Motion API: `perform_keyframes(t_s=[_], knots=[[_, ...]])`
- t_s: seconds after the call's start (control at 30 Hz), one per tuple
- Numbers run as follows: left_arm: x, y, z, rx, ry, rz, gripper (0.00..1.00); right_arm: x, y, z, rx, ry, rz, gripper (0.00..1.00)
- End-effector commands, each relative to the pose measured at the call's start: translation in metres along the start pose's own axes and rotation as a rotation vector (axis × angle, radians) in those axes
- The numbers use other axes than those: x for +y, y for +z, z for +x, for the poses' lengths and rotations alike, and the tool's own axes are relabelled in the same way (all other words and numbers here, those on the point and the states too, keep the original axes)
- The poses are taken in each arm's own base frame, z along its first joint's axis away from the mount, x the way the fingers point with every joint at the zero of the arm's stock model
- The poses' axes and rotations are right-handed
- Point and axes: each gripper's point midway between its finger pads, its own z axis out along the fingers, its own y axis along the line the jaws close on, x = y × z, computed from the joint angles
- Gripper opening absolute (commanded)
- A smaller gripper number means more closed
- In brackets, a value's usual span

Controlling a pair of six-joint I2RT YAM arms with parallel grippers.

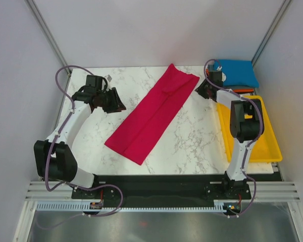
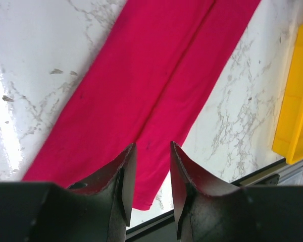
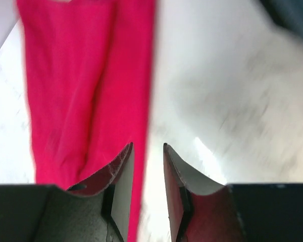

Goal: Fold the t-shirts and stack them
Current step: Fold the tshirt

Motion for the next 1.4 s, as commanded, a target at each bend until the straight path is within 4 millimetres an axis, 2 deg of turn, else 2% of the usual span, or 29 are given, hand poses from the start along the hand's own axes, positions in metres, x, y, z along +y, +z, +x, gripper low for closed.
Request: perform_keyframes(t_s=[0.0,0.03,0.07,0.1,0.13,0.17,0.2,0.23,0.3,0.33,0.4,0.43,0.47,0.53,0.57,0.6,0.63,0.67,0.7,0.83,0.97,1.17,1.37], knots=[[0.0,0.001,-0.006,0.009,0.009,0.065,0.4,0.051,-0.079,0.018,0.017,-0.02,-0.068,0.37],[0.001,0.004,-0.013,-0.025,0.018,0.066,0.4,0.061,-0.092,0.037,0.038,-0.04,-0.07,0.37],[0.008,0.009,-0.009,-0.023,0.006,0.049,0.4,0.063,-0.104,0.048,0.039,-0.05,-0.049,0.37],[0.014,0.013,-0.01,-0.03,-0.001,0.034,0.4,0.073,-0.127,0.059,0.053,-0.051,-0.066,0.38],[0.02,0.018,-0.01,-0.03,-0.007,0.025,0.4,0.065,-0.136,0.086,0.107,-0.063,-0.048,0.38],[0.029,0.021,-0.008,-0.021,-0.024,0.016,0.4,0.074,-0.15,0.118,0.163,-0.091,-0.063,0.38],[0.035,0.023,-0.007,-0.017,-0.035,0.01,0.4,0.081,-0.168,0.131,0.186,-0.044,-0.078,0.38],[0.044,0.027,-0.007,-0.008,-0.078,0.014,0.39,0.071,-0.179,0.174,0.259,-0.064,-0.067,0.38],[0.048,0.031,-0.008,0.0,-0.116,0.043,0.39,0.061,-0.199,0.208,0.303,-0.046,-0.064,0.38],[0.047,0.033,-0.006,0.011,-0.138,0.068,0.39,0.067,-0.213,0.234,0.338,-0.036,-0.078,0.38],[0.052,0.037,-0.004,0.029,-0.16,0.079,0.38,0.072,-0.231,0.252,0.347,-0.026,-0.105,0.38],[0.052,0.038,-0.002,0.035,-0.163,0.082,0.38,0.068,-0.235,0.262,0.341,0.001,-0.087,0.39],[0.053,0.038,-0.001,0.036,-0.163,0.081,0.38,0.074,-0.249,0.284,0.372,-0.026,-0.114,0.39],[0.053,0.038,-0.002,0.032,-0.163,0.081,0.38,0.073,-0.258,0.304,0.395,-0.022,-0.107,0.39],[0.053,0.038,-0.001,0.034,-0.163,0.084,0.38,0.078,-0.271,0.324,0.428,-0.02,-0.124,0.39],[0.052,0.039,-0.001,0.037,-0.166,0.086,0.38,0.081,-0.273,0.337,0.44,-0.026,-0.133,0.39],[0.052,0.039,0.0,0.042,-0.168,0.09,0.38,0.086,-0.283,0.355,0.459,-0.055,-0.153,0.4],[0.052,0.04,0.001,0.045,-0.17,0.094,0.38,0.088,-0.287,0.365,0.468,-0.04,-0.146,0.4],[0.059,0.036,-0.004,0.029,-0.188,0.087,0.38,0.089,-0.287,0.377,0.478,-0.048,-0.137,0.4],[0.061,0.036,-0.002,0.032,-0.192,0.085,0.38,0.089,-0.305,0.421,0.506,-0.053,-0.129,0.42],[0.061,0.035,-0.001,0.032,-0.196,0.086,0.38,0.086,-0.302,0.436,0.491,-0.032,-0.115,0.42],[0.061,0.034,-0.001,0.025,-0.195,0.082,0.38,0.088,-0.3,0.43,0.452,-0.011,-0.13,0.42],[0.059,0.032,0.0,0.024,-0.198,0.095,0.38,0.098,-0.302,0.421,0.415,0.003,-0.152,0.46]])
